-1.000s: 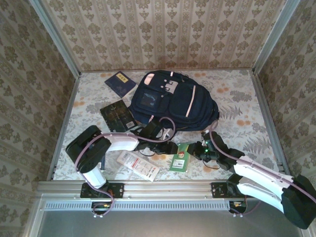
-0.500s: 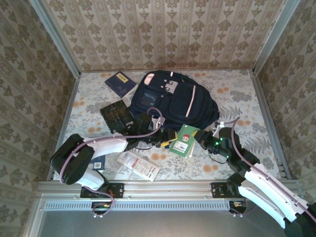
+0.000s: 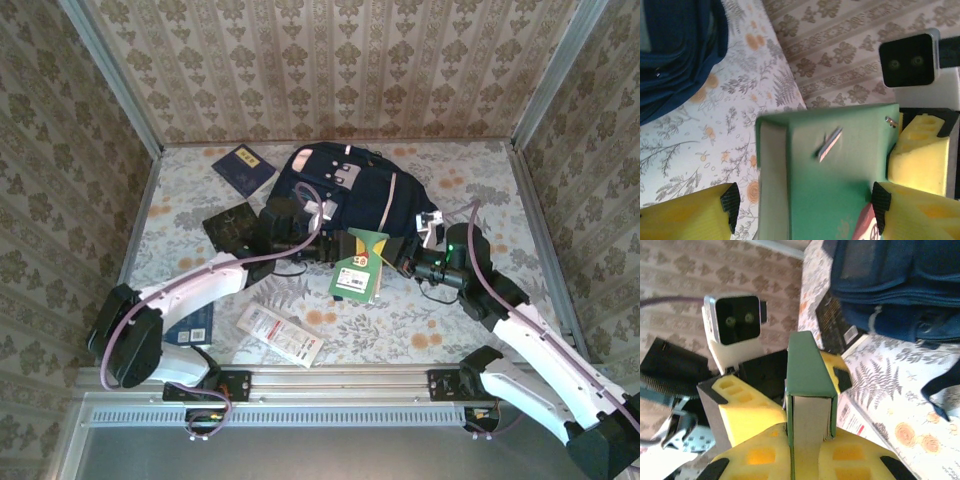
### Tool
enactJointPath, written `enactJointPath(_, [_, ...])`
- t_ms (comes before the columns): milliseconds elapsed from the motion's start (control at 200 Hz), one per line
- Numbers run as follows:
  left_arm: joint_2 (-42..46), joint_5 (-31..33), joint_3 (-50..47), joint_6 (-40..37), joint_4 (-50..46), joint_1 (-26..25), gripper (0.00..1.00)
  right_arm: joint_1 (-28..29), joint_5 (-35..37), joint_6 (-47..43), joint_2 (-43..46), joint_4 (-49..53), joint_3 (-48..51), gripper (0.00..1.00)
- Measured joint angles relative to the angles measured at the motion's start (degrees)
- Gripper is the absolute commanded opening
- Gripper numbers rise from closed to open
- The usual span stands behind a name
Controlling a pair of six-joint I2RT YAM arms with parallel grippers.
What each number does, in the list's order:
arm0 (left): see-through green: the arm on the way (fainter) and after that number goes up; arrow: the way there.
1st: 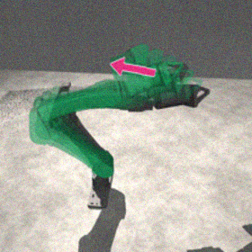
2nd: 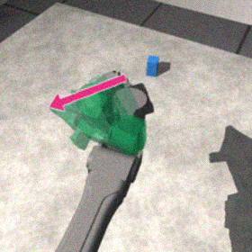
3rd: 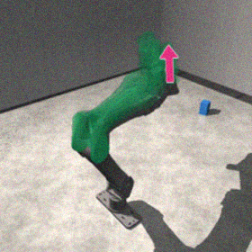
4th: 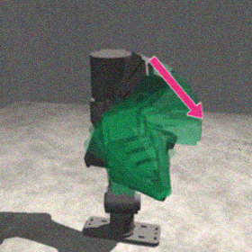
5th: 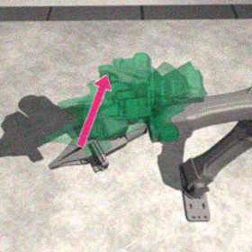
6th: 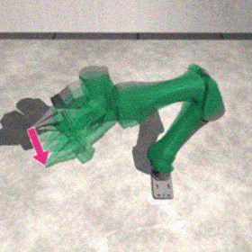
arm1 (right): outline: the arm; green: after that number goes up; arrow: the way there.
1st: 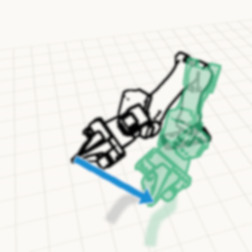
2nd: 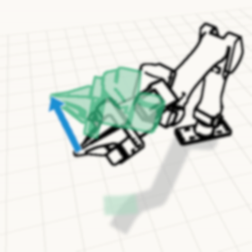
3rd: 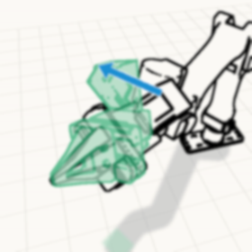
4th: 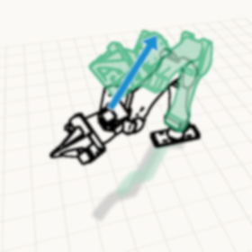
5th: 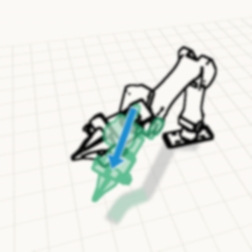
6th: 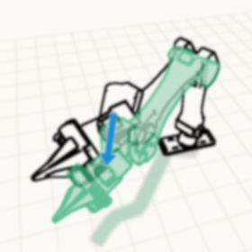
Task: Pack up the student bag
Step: Pass the book.
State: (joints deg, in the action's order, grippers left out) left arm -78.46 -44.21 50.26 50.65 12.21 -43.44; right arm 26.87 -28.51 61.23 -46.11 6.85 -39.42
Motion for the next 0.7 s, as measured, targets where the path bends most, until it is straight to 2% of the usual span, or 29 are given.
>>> enactJointPath(165, [2.0, -4.7, 0.0, -2.1, 1.7, 0.2, 0.72, 0.0, -5.9, -3.2, 1.4, 0.3, -1.1, 0.05])
enactJointPath(290, [2.1, -8.3, -1.1, -0.6, 6.8, 0.1, 0.61, 0.0, -8.2, -3.4, 2.8, -0.2, -1.1, 0.05])
enactJointPath(345, [2.2, -9.3, -1.9, 1.2, 9.9, 0.0, 0.52, 0.0, -8.7, -3.4, 3.1, -0.3, -1.0, 0.05])
enactJointPath(485, [2.5, -11.0, -3.9, 5.5, 16.9, -0.2, 0.18, -0.1, -8.0, -4.1, 4.1, 0.3, -0.9, 0.08])
enactJointPath(510, [2.6, -11.2, -4.1, 6.4, 18.1, -0.2, 0.12, -0.1, -7.9, -4.3, 4.3, 0.4, -0.8, 0.13])
enactJointPath(560, [3.1, -11.7, -4.2, 7.6, 19.6, -0.1, 0.03, -0.1, -7.6, -4.3, 4.7, 0.0, -0.4, 0.32])
enactJointPath(645, [3.8, -11.1, -4.4, 9.3, 21.1, -0.4, 0.0, 0.0, -7.0, -3.4, 5.0, -0.9, -0.3, 0.68])
enactJointPath(700, [3.8, -9.9, -4.7, 10.5, 22.2, -0.2, 0.0, 0.0, -6.6, -2.4, 5.3, -2.3, 0.2, 0.83])
